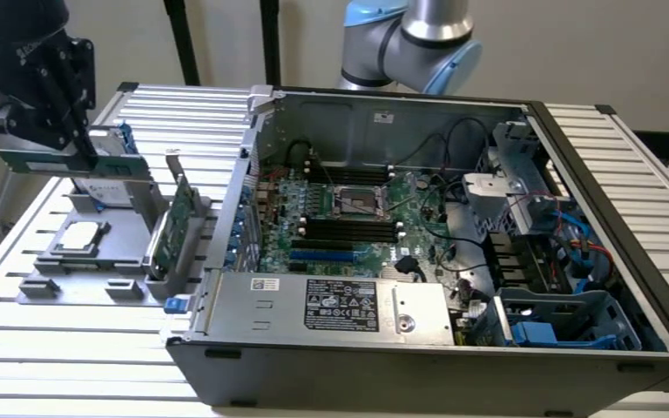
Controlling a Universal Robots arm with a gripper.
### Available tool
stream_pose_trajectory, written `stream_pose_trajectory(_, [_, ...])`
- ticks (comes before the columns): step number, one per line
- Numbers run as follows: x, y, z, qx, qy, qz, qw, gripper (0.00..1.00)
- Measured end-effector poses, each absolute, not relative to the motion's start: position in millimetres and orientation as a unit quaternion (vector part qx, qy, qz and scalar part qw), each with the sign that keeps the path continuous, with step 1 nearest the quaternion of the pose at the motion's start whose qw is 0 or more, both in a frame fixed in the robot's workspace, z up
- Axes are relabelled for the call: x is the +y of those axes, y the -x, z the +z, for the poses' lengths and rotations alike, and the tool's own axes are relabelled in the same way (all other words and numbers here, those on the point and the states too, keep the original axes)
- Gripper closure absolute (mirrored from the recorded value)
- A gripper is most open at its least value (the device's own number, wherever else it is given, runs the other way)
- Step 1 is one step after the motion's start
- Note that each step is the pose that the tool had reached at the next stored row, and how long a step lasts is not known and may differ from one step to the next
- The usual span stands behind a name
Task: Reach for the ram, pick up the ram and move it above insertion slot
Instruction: 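Pick up the ram and move it above insertion slot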
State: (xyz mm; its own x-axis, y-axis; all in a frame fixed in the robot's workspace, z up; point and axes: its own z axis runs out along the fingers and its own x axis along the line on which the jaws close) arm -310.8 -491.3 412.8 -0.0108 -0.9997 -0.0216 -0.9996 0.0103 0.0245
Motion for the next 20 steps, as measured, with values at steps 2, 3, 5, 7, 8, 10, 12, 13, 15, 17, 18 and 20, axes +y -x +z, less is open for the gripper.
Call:
stream_pose_trajectory(2, [-491,302,418,-0.711,-0.703,-0.017,0.001,0.86])
stream_pose_trajectory(3, [-491,297,420,-0.711,-0.703,-0.017,0.001,0.86])
stream_pose_trajectory(5, [-491,288,422,-0.711,-0.703,-0.018,0.0,0.86])
stream_pose_trajectory(7, [-491,279,424,-0.711,-0.703,-0.019,-0.001,0.86])
stream_pose_trajectory(8, [-491,274,424,-0.711,-0.703,-0.019,-0.001,0.86])
stream_pose_trajectory(10, [-490,265,424,-0.711,-0.703,-0.02,-0.002,0.86])
stream_pose_trajectory(12, [-490,256,424,-0.711,-0.703,-0.021,-0.003,0.86])
stream_pose_trajectory(13, [-490,252,424,-0.711,-0.703,-0.022,-0.004,0.86])
stream_pose_trajectory(15, [-489,243,424,-0.711,-0.703,-0.023,-0.005,0.86])
stream_pose_trajectory(17, [-488,233,424,-0.711,-0.703,-0.023,-0.005,0.86])
stream_pose_trajectory(18, [-488,229,424,-0.711,-0.703,-0.024,-0.005,0.86])
stream_pose_trajectory(20, [-487,220,424,-0.711,-0.703,-0.024,-0.006,0.86])
